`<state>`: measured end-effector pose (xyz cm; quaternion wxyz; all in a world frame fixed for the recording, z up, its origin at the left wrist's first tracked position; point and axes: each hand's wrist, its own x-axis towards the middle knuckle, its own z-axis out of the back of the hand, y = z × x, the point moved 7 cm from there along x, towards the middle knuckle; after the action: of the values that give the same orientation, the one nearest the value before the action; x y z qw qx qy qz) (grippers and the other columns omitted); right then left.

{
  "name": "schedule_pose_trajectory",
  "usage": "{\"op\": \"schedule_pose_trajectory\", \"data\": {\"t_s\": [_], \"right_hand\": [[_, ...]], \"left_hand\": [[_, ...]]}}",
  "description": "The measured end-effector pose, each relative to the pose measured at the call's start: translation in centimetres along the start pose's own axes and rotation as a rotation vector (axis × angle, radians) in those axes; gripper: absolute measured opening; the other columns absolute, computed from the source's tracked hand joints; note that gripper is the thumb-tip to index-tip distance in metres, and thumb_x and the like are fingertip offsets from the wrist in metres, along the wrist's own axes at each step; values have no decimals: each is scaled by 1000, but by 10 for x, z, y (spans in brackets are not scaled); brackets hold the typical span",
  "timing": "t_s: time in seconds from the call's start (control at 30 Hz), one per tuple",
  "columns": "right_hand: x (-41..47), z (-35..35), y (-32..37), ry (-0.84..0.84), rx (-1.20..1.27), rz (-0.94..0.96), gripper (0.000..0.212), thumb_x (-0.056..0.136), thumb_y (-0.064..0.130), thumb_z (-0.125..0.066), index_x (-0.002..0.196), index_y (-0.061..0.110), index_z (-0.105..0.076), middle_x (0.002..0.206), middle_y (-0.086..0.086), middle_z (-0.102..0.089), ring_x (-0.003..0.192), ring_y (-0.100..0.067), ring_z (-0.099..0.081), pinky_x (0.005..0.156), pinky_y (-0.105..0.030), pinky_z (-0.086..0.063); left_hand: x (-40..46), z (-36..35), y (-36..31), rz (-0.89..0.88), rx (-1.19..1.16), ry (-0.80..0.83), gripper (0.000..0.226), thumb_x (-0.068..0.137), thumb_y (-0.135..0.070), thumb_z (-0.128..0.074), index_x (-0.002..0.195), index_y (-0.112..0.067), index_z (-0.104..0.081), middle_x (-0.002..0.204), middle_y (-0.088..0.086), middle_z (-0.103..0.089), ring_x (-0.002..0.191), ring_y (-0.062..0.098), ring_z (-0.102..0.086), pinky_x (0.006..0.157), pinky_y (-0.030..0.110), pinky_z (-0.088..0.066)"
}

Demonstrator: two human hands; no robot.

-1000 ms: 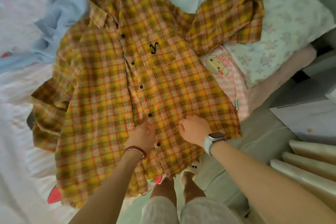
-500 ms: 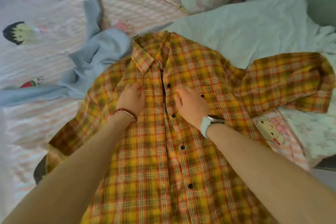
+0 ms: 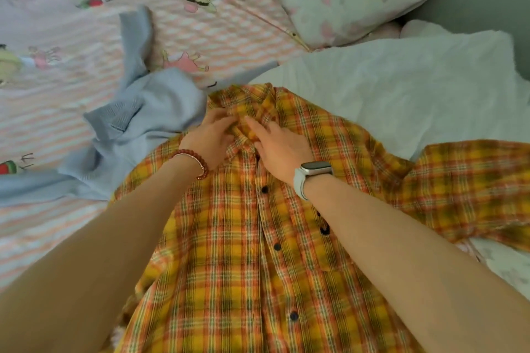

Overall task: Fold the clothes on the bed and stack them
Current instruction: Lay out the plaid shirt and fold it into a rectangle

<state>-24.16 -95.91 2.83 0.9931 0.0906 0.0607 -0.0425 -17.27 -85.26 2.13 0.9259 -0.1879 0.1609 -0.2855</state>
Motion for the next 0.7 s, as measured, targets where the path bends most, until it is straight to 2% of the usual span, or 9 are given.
{"op": "schedule_pose_trajectory", "data": {"t_s": [0.07, 0.13, 0.23, 0.3, 0.33, 0.4, 0.5, 0.6, 0.7], "right_hand": [[1, 6, -2, -40, -44, 3, 40, 93, 21, -50, 131, 20, -39, 108, -3, -57, 78, -21, -56, 48, -28, -26], [-3, 17, -5, -171, 3, -20, 22, 95, 18, -45, 116, 18, -51, 88, 2, -61, 64, -16, -51, 44, -26, -23], [-3, 39, -15, -426, 346, -162, 15, 95, 20, -48, 100, 14, -60, 61, 8, -53, 46, -13, -44, 41, -24, -28], [9, 41, -20, -444, 546, -237, 15, 95, 20, -49, 103, 13, -59, 70, 0, -63, 55, -19, -56, 46, -33, -43], [17, 35, -20, -361, 626, -264, 18, 95, 17, -47, 110, 13, -57, 82, -5, -68, 68, -22, -62, 58, -36, -50], [30, 14, -14, -86, 856, -298, 34, 96, 10, -42, 130, 13, -48, 106, -8, -64, 97, -23, -61, 81, -32, -50], [27, -12, -1, 222, 1369, -370, 49, 99, 4, -33, 145, 22, -28, 129, -7, -49, 115, -21, -54, 93, -33, -50], [15, -9, -11, 66, 1528, -404, 46, 100, 3, -30, 141, 21, -35, 133, -10, -50, 114, -21, -57, 91, -33, -52], [-16, -5, -22, -180, 1476, -496, 30, 98, 3, -36, 121, 18, -48, 107, -11, -61, 83, -15, -65, 71, -23, -56]], "left_hand": [[4, 9, 1, -17, 15, -33, 29, 91, -19, -55, 119, -15, -57, 138, 5, -37, 103, 27, -55, 84, 36, -45], [2, 21, 1, -28, -65, -126, 17, 88, -19, -60, 104, -13, -63, 128, 5, -42, 89, 24, -56, 77, 33, -43], [0, 46, -1, -32, -214, -349, 7, 85, -18, -65, 90, -12, -64, 115, 6, -47, 66, 11, -49, 67, 29, -41], [2, 57, -3, -6, -227, -462, 8, 83, -17, -66, 88, -10, -64, 113, 10, -47, 62, 12, -47, 65, 27, -39], [4, 59, -3, 27, -214, -492, 10, 83, -18, -66, 89, -10, -64, 110, 9, -47, 64, 13, -47, 65, 27, -38], [5, 58, 1, 94, -205, -514, 11, 84, -19, -65, 91, -10, -66, 91, 1, -48, 65, 12, -44, 64, 26, -35], [1, 58, 5, 89, -279, -540, 6, 85, -19, -63, 88, -14, -64, 58, -13, -42, 53, 4, -41, 54, 25, -35], [5, 57, 4, 89, -214, -544, 9, 86, -25, -61, 90, -17, -63, 55, -16, -43, 53, 7, -45, 50, 22, -35], [28, 25, 2, 194, -82, -198, 18, 90, -29, -53, 105, -19, -57, 74, -7, -59, 75, 20, -57, 64, 31, -46]]}}
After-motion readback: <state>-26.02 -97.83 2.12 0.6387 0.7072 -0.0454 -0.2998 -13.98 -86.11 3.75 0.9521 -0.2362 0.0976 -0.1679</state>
